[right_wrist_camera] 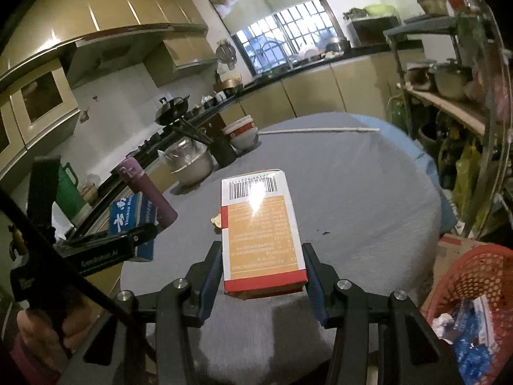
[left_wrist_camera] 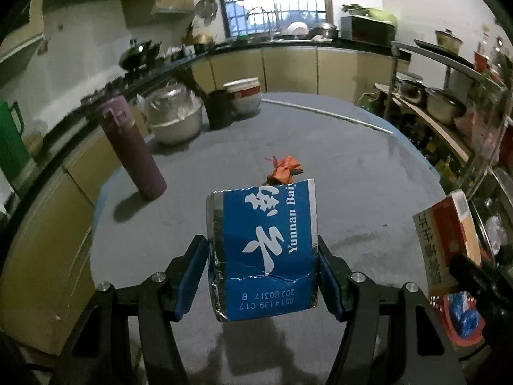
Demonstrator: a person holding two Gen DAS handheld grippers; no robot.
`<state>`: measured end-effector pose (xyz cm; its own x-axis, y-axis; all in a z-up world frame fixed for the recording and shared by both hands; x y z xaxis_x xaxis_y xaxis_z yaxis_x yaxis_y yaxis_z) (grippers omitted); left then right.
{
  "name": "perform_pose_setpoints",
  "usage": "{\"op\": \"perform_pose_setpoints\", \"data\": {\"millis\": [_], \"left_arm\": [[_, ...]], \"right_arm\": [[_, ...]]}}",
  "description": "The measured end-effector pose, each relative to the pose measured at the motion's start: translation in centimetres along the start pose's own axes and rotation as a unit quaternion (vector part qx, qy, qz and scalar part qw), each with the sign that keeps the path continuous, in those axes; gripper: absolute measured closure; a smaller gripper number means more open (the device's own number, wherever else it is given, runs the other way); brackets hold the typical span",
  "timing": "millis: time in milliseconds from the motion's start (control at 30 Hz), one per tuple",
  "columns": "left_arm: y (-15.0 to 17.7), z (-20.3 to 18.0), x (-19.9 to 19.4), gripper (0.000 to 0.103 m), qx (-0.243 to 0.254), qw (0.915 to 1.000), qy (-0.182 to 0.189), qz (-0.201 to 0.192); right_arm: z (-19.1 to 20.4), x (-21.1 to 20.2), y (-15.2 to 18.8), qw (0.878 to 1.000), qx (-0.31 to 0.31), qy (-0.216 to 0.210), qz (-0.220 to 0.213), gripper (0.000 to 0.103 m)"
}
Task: Collect trash
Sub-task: 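Carry the blue box with the left gripper toward the basket while the right carries its box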
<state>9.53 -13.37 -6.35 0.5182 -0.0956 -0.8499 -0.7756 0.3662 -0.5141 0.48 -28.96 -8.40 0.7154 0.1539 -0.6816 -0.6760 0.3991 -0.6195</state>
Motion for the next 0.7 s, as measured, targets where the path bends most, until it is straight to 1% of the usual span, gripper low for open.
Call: {"op": "perform_pose_setpoints", "data": {"millis": [67,233,533,700], "left_arm": [[0.4,-0.6,-0.4,0.037,0.009,1.0,0.003,-0.003],[1.5,-2.4,-1.0,0.037,0.036,0.9992,0.016,-0.002],[2.9,-6.7,-2.5,0.037,0.083,0.9963,0.02,-0.007],[3.4,-8.8,-2.8,0.037,0.106,0.9941,0.023,-0.005]], "right_arm": [[0.0,-0.8,0.3,1.0,-0.007,0.01,-0.006,0.052],[-0.8,-2.4,0.7,1.0,-0.002,0.016,-0.014,0.052],[-3.5,-5.3,1.6,0.999,0.016,0.038,-0.031,0.052],[-5.6,-6.5,2.3,0.998,0.035,0.048,-0.034,0.052]]}}
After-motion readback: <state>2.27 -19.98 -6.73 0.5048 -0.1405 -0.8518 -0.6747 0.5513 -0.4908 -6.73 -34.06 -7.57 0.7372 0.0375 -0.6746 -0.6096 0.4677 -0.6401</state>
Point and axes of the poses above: each gripper's, at about its wrist camera, not at the fingertips, and x roughly the way its jaws point, z to its left, y to its underside, the point moved 8 cm from there along x, roughly the way its jaws point, and after that the axes turned 13 degrees about z, right-handed, at the moved point
